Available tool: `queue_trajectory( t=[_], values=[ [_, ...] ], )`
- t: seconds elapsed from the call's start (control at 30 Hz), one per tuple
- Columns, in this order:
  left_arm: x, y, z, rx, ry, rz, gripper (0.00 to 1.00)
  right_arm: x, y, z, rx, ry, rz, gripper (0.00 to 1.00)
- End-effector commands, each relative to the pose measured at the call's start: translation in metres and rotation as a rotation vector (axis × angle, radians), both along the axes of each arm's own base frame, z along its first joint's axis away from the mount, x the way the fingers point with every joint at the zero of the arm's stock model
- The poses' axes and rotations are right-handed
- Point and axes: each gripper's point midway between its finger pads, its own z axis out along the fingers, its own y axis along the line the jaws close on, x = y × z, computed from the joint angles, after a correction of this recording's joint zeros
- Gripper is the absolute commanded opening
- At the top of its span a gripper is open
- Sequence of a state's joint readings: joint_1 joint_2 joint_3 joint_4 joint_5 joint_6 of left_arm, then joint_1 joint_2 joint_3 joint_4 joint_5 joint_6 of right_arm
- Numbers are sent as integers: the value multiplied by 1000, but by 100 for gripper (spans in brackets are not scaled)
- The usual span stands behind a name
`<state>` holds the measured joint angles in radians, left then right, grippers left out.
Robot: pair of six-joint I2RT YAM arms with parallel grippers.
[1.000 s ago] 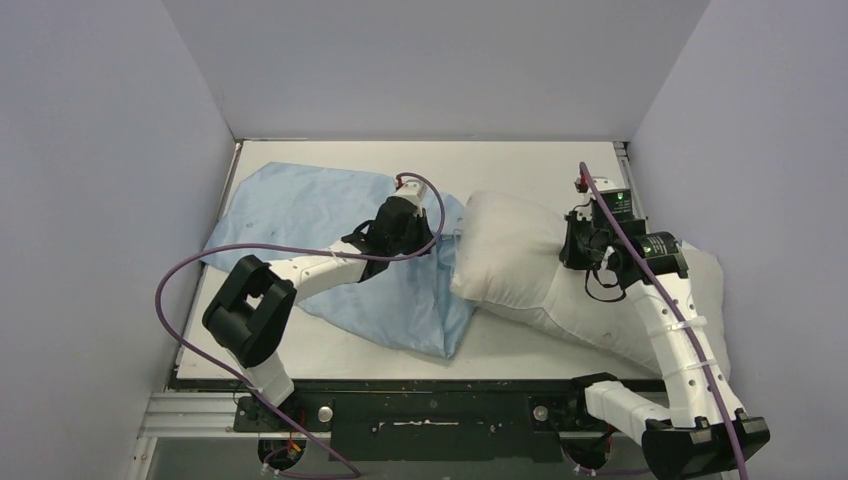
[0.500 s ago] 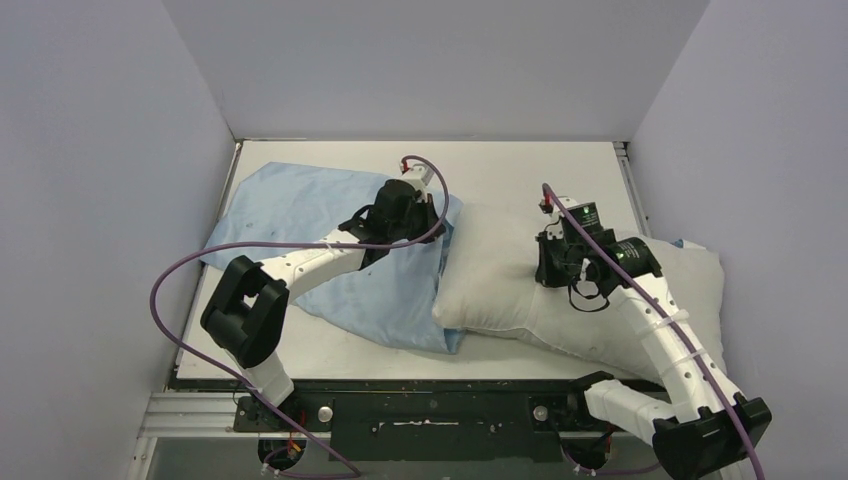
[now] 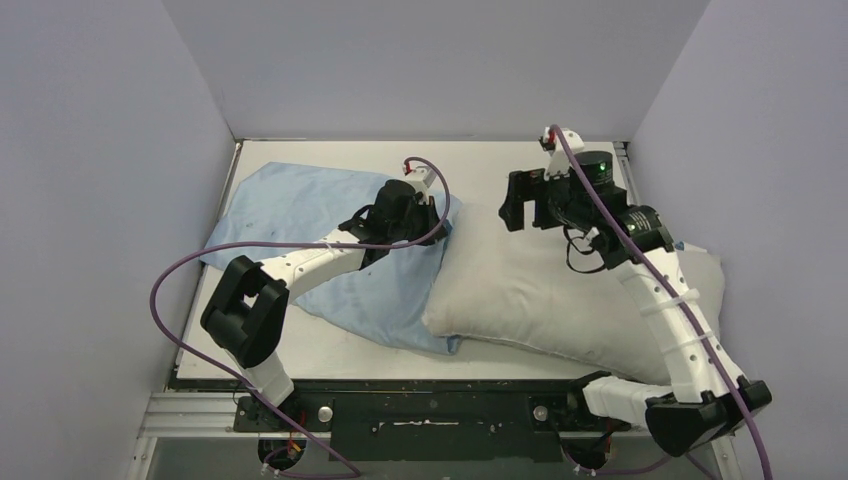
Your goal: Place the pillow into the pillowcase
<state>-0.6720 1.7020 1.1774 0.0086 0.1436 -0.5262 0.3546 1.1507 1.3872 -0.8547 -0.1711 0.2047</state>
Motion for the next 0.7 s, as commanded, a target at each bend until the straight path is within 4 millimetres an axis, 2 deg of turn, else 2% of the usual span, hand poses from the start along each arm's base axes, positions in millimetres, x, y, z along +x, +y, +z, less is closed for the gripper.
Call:
queue_trajectory(
  t=[0.0, 0.13, 0.23, 0.33, 0.4, 0.5, 0.53, 0.63, 0.67],
  values=[
    [2, -2, 26, -43, -56, -20, 0, 55, 30, -2, -15, -70, 132, 100],
    [-1, -4, 22, -67, -43, -19, 0, 82, 55, -43, -20, 20, 252, 100],
    [-4, -4, 17, -80, -27, -15, 0, 88, 77, -76, 16, 90, 354, 100],
    [-2, -1, 17, -77, -28, -3, 0, 89, 83, -110, 1, 172, 402, 91],
    [0, 1, 18, -76, -34, 6, 0, 81, 88, -124, 12, 217, 455, 74],
    [6, 5, 20, -77, -37, 22, 0, 71, 87, -125, 17, 222, 460, 33],
    [7, 6, 21, -81, -36, 26, 0, 68, 84, -124, 9, 220, 450, 24],
    [12, 9, 22, -87, -32, 33, 0, 51, 79, -114, 4, 211, 461, 0],
    [13, 11, 22, -84, -30, 36, 0, 45, 77, -109, 6, 202, 455, 0]
  ],
)
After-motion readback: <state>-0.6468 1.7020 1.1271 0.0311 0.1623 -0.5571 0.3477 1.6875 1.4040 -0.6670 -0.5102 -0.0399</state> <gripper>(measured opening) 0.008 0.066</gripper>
